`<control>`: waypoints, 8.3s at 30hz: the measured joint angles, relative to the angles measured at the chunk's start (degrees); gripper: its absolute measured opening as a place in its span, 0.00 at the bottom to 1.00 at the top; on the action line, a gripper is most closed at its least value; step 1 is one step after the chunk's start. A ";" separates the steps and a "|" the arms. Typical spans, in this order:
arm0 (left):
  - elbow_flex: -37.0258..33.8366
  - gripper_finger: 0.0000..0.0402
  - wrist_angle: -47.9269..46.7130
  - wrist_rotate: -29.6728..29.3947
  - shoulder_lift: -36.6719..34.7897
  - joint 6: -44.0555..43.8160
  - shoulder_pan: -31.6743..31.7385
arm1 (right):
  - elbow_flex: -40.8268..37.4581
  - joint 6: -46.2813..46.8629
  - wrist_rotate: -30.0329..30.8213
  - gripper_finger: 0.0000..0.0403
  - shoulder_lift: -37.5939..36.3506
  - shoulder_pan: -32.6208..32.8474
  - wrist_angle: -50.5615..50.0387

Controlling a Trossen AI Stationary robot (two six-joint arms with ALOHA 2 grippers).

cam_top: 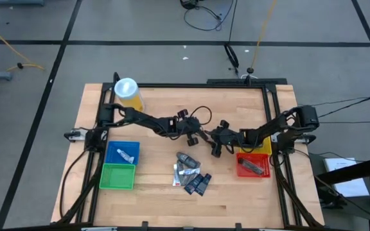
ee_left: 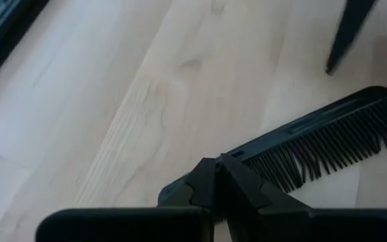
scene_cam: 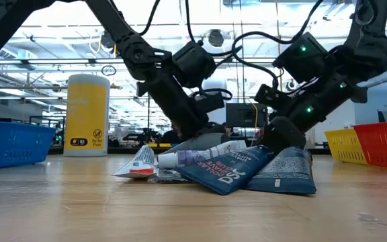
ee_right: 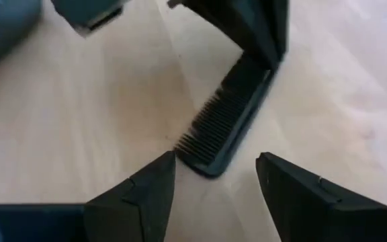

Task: Pick & Place Travel size toiletries
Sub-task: Put the black comb into the red basket

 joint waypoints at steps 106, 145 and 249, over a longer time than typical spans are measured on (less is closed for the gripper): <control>-0.16 0.40 -9.72 5.45 -12.94 5.82 -4.19 | -0.20 2.13 -20.24 0.01 -5.18 -10.27 -2.46; -0.04 0.03 -5.02 12.14 -2.98 12.16 -2.64 | -0.07 0.20 -20.68 0.10 -5.24 -9.55 -2.79; -3.87 0.48 -19.97 1.65 -23.10 -1.74 -13.02 | 36.32 57.46 -14.53 0.02 -34.84 30.95 -109.12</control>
